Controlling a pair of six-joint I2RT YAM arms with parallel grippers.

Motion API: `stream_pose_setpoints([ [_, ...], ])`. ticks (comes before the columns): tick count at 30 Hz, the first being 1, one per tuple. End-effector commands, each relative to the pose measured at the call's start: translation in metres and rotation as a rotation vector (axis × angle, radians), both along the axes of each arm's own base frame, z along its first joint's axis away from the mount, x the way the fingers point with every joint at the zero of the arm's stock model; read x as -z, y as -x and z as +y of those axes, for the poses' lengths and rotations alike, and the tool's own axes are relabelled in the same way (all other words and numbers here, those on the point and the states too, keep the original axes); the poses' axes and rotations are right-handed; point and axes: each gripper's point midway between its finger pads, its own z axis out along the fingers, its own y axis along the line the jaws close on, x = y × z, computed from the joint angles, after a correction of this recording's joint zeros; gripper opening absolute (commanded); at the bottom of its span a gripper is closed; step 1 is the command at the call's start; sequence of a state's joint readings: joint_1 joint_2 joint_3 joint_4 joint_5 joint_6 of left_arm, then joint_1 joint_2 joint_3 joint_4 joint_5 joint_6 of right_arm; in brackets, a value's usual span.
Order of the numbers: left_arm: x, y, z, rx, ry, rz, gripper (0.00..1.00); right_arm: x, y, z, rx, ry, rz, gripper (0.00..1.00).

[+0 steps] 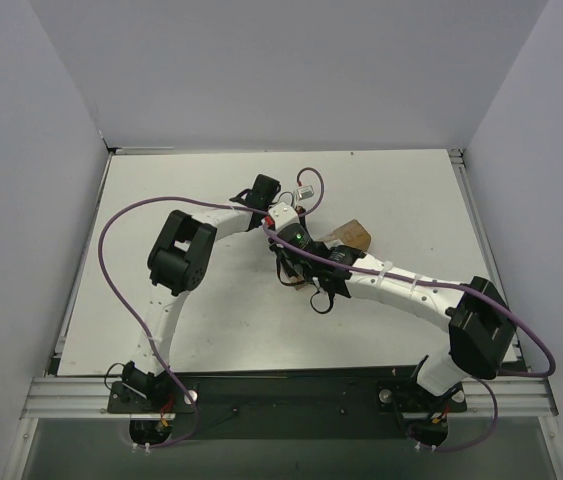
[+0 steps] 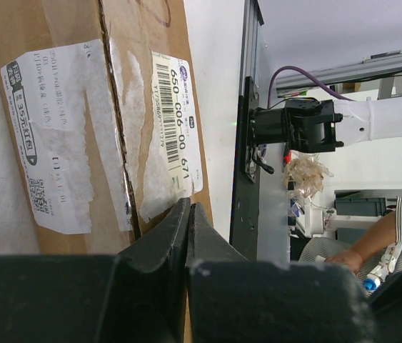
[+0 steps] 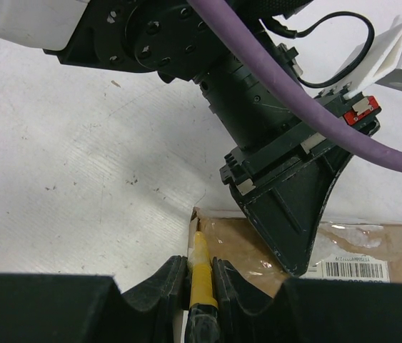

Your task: Unpack the express box

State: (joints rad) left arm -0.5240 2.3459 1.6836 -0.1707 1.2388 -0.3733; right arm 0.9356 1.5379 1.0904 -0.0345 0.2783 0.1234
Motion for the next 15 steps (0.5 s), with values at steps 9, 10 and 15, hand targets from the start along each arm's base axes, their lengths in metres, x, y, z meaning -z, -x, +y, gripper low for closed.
stream_pose_setpoints([
  [9, 0.041, -0.005, -0.003, -0.038, -0.067, -0.03, 0.04, 0.016, 0.002, -0.007, 0.02, 0.022, 0.047, 0.0],
  [10, 0.041, -0.005, -0.003, -0.039, -0.068, -0.029, 0.04, 0.017, 0.002, -0.008, 0.022, 0.024, 0.048, 0.0],
  [15, 0.04, -0.006, -0.003, -0.04, -0.066, -0.037, 0.04, 0.018, 0.007, -0.013, 0.012, 0.039, 0.057, 0.0],
])
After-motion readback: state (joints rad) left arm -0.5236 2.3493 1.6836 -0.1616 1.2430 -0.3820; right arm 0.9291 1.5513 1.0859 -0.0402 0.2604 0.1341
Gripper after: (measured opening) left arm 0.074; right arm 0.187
